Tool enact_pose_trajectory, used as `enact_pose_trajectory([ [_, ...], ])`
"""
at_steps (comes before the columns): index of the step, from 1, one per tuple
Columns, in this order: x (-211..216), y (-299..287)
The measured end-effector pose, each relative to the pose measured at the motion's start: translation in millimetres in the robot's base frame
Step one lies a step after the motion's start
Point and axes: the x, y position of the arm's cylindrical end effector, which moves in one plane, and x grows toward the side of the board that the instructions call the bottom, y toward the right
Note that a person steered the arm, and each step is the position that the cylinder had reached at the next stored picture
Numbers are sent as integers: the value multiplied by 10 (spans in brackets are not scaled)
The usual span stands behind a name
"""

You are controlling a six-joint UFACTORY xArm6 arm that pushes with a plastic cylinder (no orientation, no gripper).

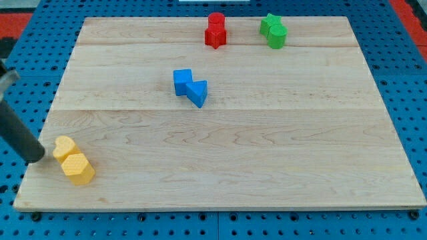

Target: Separate the hexagon from the heart

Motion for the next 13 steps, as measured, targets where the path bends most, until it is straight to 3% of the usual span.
enact_pose_trajectory([
  [2, 292, 369],
  [3, 321, 1310],
  [4, 231, 1800],
  [6, 96, 1584],
  [8, 120, 2925],
  [10, -247, 3321],
  [11, -90, 3531],
  [12, -374, 3758],
  [13, -468, 3168],
])
